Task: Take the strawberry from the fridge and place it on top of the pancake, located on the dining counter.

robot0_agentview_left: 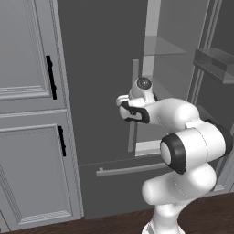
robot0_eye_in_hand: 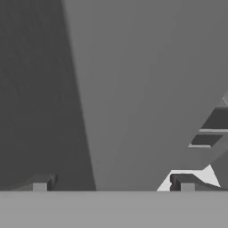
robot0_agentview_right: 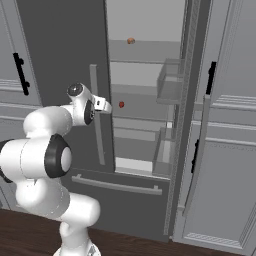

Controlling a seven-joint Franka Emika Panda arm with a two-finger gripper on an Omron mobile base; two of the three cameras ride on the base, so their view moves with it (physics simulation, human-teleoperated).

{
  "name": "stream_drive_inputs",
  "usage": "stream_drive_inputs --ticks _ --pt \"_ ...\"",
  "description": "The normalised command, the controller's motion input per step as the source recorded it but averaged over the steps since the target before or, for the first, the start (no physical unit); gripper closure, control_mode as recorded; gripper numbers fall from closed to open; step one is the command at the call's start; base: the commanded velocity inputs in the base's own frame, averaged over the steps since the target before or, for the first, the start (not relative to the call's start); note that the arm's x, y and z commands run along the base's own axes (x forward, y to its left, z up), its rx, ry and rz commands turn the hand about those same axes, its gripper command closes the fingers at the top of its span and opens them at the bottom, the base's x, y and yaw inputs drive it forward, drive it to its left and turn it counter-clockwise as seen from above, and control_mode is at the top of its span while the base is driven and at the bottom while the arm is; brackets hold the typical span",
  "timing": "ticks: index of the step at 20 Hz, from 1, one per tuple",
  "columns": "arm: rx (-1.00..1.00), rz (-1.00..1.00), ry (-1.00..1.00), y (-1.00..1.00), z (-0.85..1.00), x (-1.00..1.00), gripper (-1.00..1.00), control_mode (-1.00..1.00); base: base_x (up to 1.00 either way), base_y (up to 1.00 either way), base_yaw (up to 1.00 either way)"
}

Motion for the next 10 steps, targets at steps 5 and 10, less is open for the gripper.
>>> stream_drive_inputs --ticks 5,10 --pt "0.0 0.0 0.0 0.03 -0.42 0.53 -1.0 -1.0 0.0 0.0 0.0" --pt "0.0 0.0 0.0 0.29 -0.75 0.94 1.0 -1.0 0.0 0.0 0.0"
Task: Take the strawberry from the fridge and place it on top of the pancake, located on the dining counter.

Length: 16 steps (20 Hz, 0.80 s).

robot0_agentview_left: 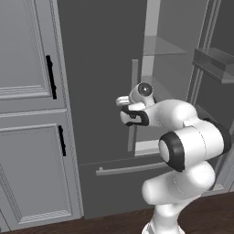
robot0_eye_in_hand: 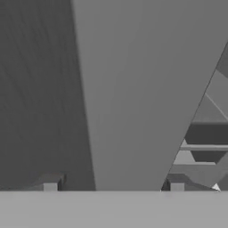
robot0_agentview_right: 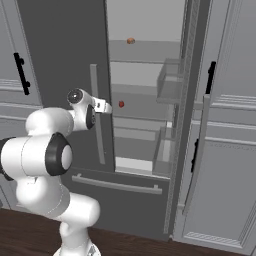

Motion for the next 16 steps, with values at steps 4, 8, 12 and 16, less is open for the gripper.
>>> stream_drive_inputs --ticks 4,8,12,16 --pt "0.0 0.03 0.01 0.9 -0.57 0.51 1.0 -1.0 0.0 0.0 0.0" --pt "0.0 0.08 0.07 1.0 -0.4 0.03 1.0 -1.0 0.0 0.0 0.0" --pt "0.0 0.08 0.12 1.0 -0.19 -0.14 1.0 -1.0 0.0 0.0 0.0" --pt "-0.01 0.05 0.14 1.0 -0.11 -0.39 1.0 -1.0 0.0 0.0 0.0"
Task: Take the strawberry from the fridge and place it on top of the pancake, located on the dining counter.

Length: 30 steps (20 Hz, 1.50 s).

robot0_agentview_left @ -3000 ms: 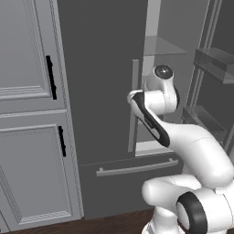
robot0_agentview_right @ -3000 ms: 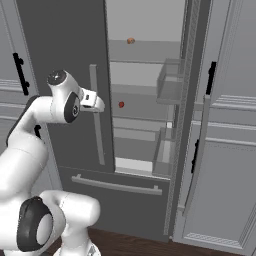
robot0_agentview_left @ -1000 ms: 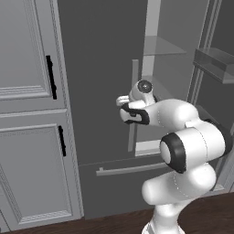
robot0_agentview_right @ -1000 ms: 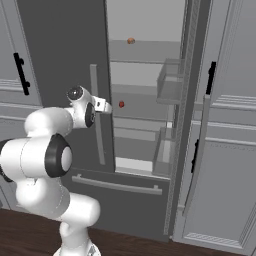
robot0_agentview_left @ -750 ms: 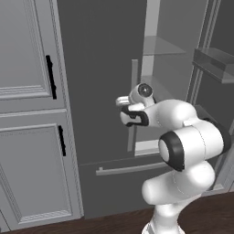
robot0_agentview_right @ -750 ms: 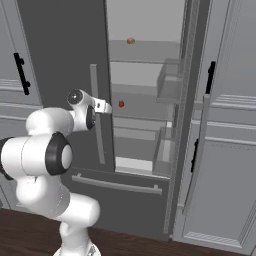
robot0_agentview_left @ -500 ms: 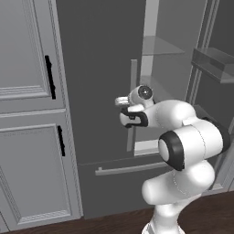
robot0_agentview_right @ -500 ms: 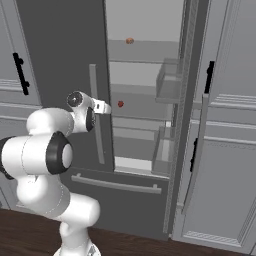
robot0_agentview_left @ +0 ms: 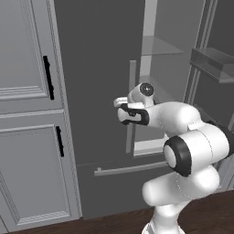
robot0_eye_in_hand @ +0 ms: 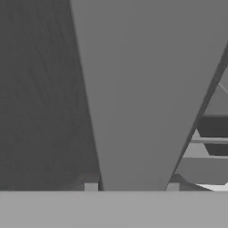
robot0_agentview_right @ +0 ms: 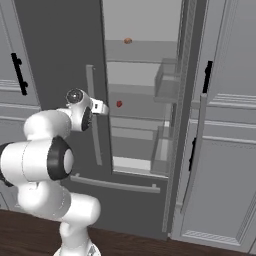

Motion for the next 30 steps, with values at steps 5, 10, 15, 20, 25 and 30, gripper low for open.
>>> stream_drive_inputs --ticks 5,10,15,20,25,30 --pt "-0.04 0.01 0.08 1.0 -0.28 -0.71 1.0 -1.0 0.0 0.0 0.0" --pt "-0.03 -0.01 0.0 1.0 -0.45 -0.8 1.0 -1.0 0.0 0.0 0.0" --pt "-0.02 -0.05 0.0 1.0 -0.34 -0.75 1.0 -1.0 0.0 0.0 0.0" --pt "0.0 -0.07 0.0 1.0 -0.31 -0.58 1.0 -1.0 0.0 0.0 0.0" --pt "0.0 -0.09 0.0 1.0 -0.3 -0.46 1.0 -1.0 0.0 0.0 0.0" --pt "0.0 -0.06 0.0 1.0 -0.25 -0.41 1.0 -1.0 0.0 0.0 0.0"
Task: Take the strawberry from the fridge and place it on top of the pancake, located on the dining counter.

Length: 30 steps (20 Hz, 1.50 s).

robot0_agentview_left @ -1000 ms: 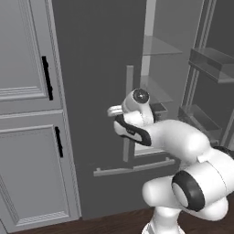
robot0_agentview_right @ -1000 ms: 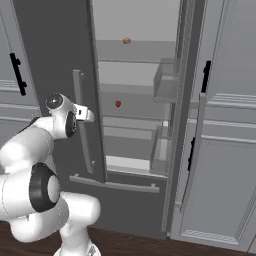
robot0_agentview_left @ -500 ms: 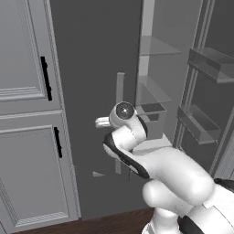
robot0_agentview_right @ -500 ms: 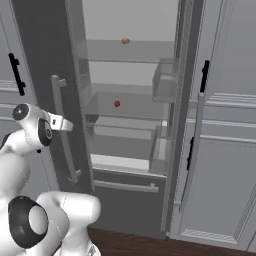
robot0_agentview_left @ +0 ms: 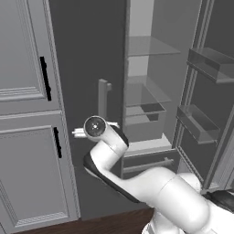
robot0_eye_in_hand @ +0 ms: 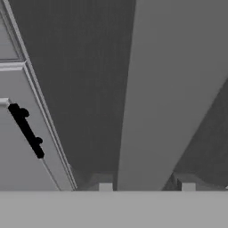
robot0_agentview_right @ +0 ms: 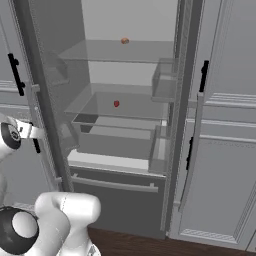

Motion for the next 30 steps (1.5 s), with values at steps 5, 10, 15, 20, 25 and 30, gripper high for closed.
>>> stream_drive_inputs --ticks 5,10,15,20,25,30 --pt "0.0 -0.05 0.0 1.0 -0.28 -0.31 1.0 -1.0 0.0 0.0 0.0" --pt "0.0 -0.05 0.0 1.0 -0.35 -0.1 1.0 -1.0 0.0 0.0 0.0" --pt "0.0 -0.05 0.0 1.0 -0.05 -0.63 1.0 -1.0 0.0 0.0 0.0" --pt "0.0 -0.1 0.04 -0.32 0.36 -1.0 1.0 -1.0 0.0 0.0 0.0" --pt "0.05 -0.01 0.13 -1.0 0.28 -0.92 1.0 -1.0 0.0 0.0 0.0" --pt "0.03 0.0 0.21 -1.0 0.0 -0.09 1.0 -1.0 0.0 0.0 0.0"
